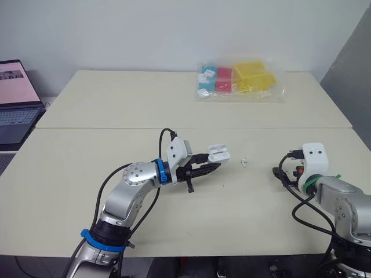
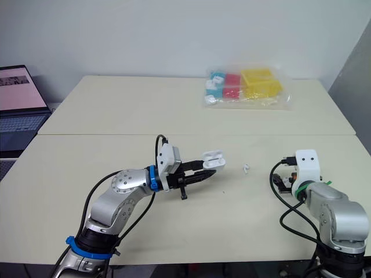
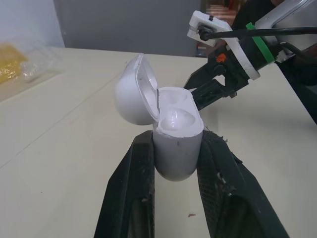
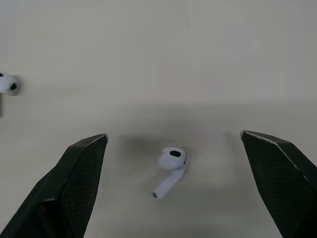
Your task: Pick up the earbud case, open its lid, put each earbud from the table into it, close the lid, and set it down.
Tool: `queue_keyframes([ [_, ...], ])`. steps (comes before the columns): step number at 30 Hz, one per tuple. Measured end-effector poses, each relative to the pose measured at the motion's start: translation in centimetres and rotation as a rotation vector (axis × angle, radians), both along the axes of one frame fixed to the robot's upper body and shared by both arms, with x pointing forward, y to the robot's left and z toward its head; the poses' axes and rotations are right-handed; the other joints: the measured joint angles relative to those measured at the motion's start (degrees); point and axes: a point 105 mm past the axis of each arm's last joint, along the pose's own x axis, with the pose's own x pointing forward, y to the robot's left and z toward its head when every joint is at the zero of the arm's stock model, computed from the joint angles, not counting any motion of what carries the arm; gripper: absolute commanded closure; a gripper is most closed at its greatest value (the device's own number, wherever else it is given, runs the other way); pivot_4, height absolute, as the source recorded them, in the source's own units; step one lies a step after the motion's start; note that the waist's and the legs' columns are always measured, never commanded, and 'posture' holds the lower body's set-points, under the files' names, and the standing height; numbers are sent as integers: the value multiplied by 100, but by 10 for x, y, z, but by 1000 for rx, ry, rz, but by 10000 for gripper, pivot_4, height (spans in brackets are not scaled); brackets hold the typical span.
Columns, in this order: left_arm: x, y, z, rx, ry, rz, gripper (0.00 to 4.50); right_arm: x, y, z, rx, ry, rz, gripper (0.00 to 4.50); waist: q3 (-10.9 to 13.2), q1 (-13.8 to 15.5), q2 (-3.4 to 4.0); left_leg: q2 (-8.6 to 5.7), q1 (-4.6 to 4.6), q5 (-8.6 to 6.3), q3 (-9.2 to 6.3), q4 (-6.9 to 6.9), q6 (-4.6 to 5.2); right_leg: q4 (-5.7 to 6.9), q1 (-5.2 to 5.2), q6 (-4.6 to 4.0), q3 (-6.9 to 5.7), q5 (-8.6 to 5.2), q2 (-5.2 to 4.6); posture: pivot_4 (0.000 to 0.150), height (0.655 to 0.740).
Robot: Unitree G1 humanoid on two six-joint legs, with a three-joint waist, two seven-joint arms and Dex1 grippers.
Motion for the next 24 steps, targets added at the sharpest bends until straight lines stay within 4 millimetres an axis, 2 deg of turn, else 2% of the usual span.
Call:
queue_keyframes([
  [10,-1,1,-3,3,8,5,37030,1,2,-14,62,34,-59,0,0,-4,0,0,0,0,-2,-2,0,-1,0,-1,-2,-1,6,1500,7400],
  [13,-1,1,-4,5,8,6,37030,2,2,-15,70,29,-75,5561,0,-5,0,1,1,0,-2,-1,0,-1,1,-1,-2,0,5,1500,7400],
  [18,-1,1,-4,8,6,8,37030,3,1,-16,87,20,-86,22546,0,-6,0,0,1,0,-3,-1,0,-1,1,-1,-4,-1,6,1500,7400],
  [19,-1,1,-4,9,5,8,37030,3,0,-16,87,18,-91,27414,0,-7,0,0,1,0,-3,-1,0,-1,1,-1,-4,0,6,1500,7400],
  [23,-1,1,-4,16,2,12,37030,4,0,-15,89,15,-94,40069,-1,-7,0,0,1,0,-3,-1,0,-1,2,-1,-4,-1,6,1500,7400],
  [24,-1,1,-5,16,2,12,37030,4,0,-15,90,17,-94,40524,0,-8,0,1,1,0,-4,-1,0,-1,2,-1,-4,-1,6,1500,7400],
])
